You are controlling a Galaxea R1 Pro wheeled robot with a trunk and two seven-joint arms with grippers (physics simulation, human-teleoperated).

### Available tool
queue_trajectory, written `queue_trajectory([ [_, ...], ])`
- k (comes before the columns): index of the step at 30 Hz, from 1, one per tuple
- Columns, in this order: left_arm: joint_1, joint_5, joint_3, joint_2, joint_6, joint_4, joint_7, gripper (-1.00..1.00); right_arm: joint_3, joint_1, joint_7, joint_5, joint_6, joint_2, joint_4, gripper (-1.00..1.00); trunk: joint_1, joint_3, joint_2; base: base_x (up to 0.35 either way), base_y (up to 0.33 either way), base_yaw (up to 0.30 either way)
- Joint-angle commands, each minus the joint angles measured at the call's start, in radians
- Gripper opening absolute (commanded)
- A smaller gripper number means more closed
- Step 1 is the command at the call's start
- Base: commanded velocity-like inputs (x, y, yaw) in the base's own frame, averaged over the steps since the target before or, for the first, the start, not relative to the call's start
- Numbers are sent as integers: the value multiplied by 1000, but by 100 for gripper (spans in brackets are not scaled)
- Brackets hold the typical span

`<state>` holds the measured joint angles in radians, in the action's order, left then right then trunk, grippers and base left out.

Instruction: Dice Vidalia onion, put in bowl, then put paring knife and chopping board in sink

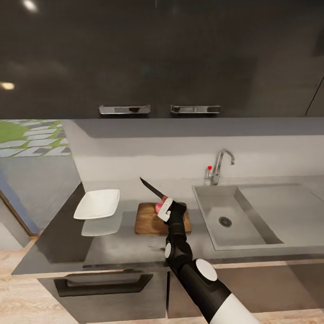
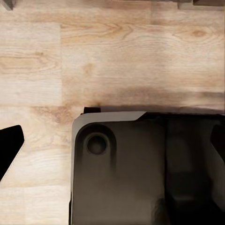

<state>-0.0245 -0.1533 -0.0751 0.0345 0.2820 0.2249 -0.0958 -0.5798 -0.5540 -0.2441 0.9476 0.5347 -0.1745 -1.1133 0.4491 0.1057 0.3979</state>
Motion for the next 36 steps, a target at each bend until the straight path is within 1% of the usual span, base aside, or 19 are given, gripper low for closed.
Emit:
queue_trajectory([
  [1, -1, -10, -8, 1, 3, -1, -2, 100, -2, -1, -1, 7, 8, 0, 8, -100, 1, 2, 2, 133, 34, 0],
  [6, 0, -10, -8, 1, 3, -1, -2, 100, -2, -1, -1, 7, 8, 0, 28, -100, 1, 2, 2, 37, 9, 0],
  [20, -1, -9, -9, 0, 3, -1, -2, 100, -2, -1, -1, 7, 11, 0, 34, -100, 1, 2, 2, 2, 0, 0],
  [22, 0, -9, -9, 0, 2, -1, -2, 100, -2, -1, -1, 7, 13, 0, 42, -100, 1, 2, 2, 0, 0, 0],
  [26, -1, -9, -9, 1, 3, -1, -2, 100, -2, -1, -1, 8, 12, 0, 89, -100, 1, 2, 2, 63, -74, 0],
  [36, -1, -9, -9, 1, 3, -1, -2, 100, -1, -1, -1, 8, 14, 0, 99, -100, 1, 2, 2, 11, -12, 0],
])
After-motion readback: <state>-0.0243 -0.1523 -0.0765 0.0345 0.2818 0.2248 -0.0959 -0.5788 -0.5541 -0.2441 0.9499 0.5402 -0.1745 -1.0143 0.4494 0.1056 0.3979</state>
